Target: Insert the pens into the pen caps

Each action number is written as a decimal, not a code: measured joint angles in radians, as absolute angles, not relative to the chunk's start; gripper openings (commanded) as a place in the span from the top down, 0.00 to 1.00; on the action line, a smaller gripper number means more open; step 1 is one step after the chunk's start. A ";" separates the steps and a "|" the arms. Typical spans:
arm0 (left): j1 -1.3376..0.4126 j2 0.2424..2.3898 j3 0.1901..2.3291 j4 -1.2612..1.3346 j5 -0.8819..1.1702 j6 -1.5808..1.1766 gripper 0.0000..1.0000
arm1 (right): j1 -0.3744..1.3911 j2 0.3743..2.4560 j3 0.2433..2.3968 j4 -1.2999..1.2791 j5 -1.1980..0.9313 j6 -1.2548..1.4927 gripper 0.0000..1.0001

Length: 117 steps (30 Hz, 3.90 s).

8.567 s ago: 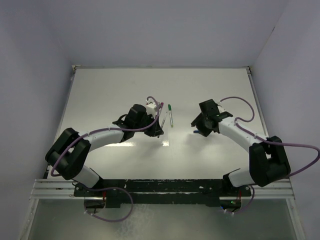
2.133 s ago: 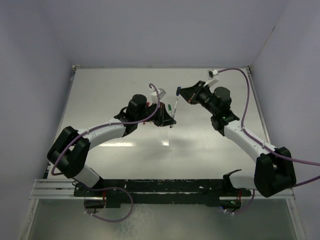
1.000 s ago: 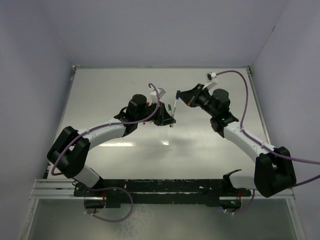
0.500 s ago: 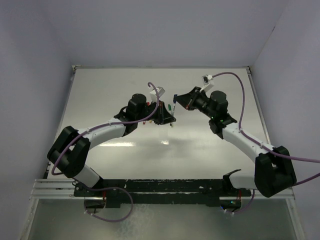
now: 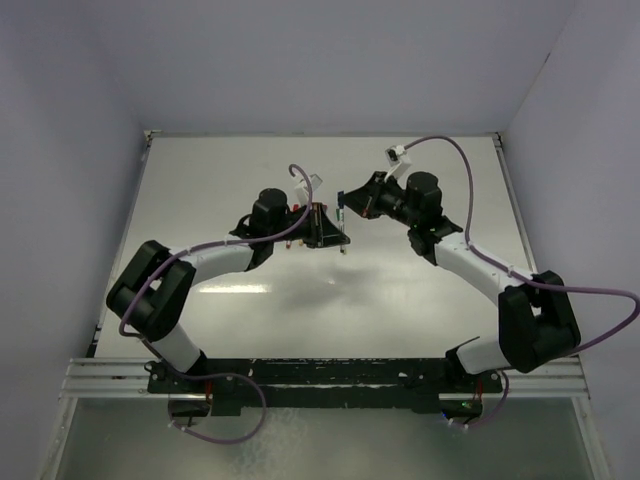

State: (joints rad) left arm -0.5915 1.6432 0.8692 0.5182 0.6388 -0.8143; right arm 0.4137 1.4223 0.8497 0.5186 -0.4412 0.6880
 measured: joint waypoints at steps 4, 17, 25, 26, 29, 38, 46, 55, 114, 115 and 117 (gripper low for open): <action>-0.585 1.647 0.870 0.521 0.646 -0.813 1.00 | 0.450 1.433 0.921 0.404 -0.417 0.593 1.00; -0.575 1.647 0.906 0.373 0.614 -0.747 1.00 | 0.510 1.468 0.996 0.258 -0.314 0.486 1.00; -0.569 1.647 0.904 0.370 0.624 -0.746 0.89 | 0.516 1.468 0.999 0.248 -0.270 0.523 1.00; -0.569 1.646 0.901 0.371 0.623 -0.746 0.80 | 0.517 1.468 1.000 0.245 -0.264 0.529 1.00; -0.564 1.630 0.878 0.376 0.615 -0.743 0.64 | 0.524 1.471 1.009 0.216 -0.245 0.547 1.00; -0.499 1.509 0.868 0.426 0.505 -0.694 0.45 | 0.543 1.555 1.018 0.031 -0.214 0.566 1.00; -0.503 1.438 0.824 0.363 0.445 -0.630 0.45 | 0.477 1.596 1.129 -0.060 -0.155 0.547 1.00; -0.503 1.377 0.752 0.254 0.349 -0.592 0.44 | 0.371 1.798 1.298 -0.129 -0.092 0.459 1.00; -0.249 1.145 0.684 0.002 0.172 -0.532 0.36 | -0.018 1.388 0.966 -0.036 0.068 0.477 0.56; -0.217 1.135 0.674 0.002 0.183 -0.541 0.35 | -0.025 1.351 0.935 -0.039 0.072 0.480 0.56; -0.157 1.110 0.659 -0.005 0.191 -0.557 0.34 | -0.023 1.277 0.887 -0.038 0.084 0.481 0.56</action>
